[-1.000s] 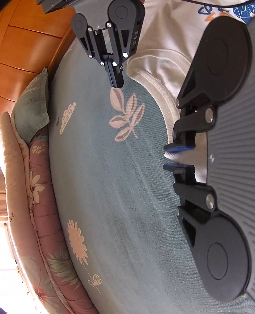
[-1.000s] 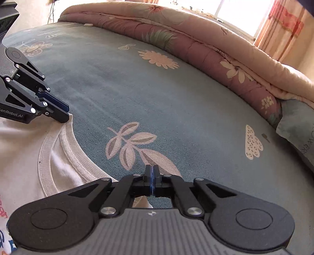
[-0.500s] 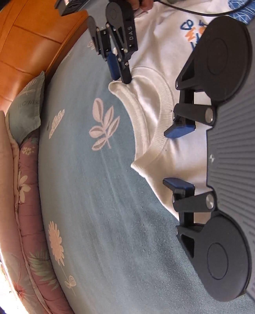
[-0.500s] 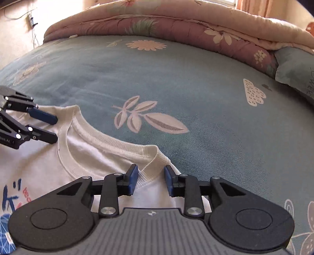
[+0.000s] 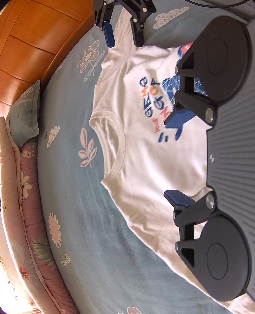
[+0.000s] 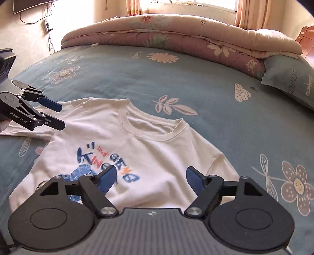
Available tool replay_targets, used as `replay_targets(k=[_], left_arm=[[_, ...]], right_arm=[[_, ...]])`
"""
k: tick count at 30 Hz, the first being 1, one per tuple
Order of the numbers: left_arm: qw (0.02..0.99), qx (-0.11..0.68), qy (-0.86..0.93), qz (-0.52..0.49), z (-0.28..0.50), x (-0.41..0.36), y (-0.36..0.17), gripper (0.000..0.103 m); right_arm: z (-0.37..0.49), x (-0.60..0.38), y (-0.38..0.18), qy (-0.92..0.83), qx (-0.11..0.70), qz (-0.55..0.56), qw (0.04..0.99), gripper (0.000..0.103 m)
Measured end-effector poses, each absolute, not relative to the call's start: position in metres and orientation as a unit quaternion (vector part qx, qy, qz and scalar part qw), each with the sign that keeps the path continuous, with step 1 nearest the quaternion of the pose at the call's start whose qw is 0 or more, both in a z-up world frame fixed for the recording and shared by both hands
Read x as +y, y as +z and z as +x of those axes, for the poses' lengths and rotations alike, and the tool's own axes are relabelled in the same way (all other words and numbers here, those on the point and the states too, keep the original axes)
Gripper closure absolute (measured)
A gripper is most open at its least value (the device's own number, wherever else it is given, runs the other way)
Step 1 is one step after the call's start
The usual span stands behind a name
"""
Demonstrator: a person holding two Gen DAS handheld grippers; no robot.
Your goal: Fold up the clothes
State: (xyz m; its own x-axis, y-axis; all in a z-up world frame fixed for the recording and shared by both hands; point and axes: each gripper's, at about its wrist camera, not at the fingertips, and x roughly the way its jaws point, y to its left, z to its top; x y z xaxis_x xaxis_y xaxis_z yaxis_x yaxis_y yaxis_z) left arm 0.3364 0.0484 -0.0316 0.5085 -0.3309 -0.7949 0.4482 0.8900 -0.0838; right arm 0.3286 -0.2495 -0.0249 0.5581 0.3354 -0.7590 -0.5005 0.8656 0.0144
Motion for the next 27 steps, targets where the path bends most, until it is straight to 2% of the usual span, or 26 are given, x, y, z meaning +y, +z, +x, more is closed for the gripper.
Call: replay_targets(k=[8,11,14,18,27], left_arm=[[0.863,0.406,-0.275,0.118,0.224,-0.002,-0.030,0.024],[0.867,0.381,-0.284,0.148,0.193,-0.027,-0.036,0.021],[0.870,0.359,-0.279,0.189,0.170,-0.051,-0.046,0.021],[0.876,0.352,-0.230,0.235,0.167,-0.067,-0.065,0.021],[0.891,0.360,-0.186,0.206,0.200,-0.030,-0.048,0.021]], right_arm=[[0.185,-0.238,-0.075,0.202,0.436,-0.140,0.866,0.009],[0.150,-0.236,-0.090,0.183,0.439,-0.132,0.870,0.000],[0.134,-0.238,-0.104,0.170,0.450,-0.114,0.869,0.000],[0.127,-0.247,-0.113,0.155,0.450,-0.077,0.876,0.000],[0.118,-0.250,-0.116,0.155,0.421,-0.070,0.891,0.000]])
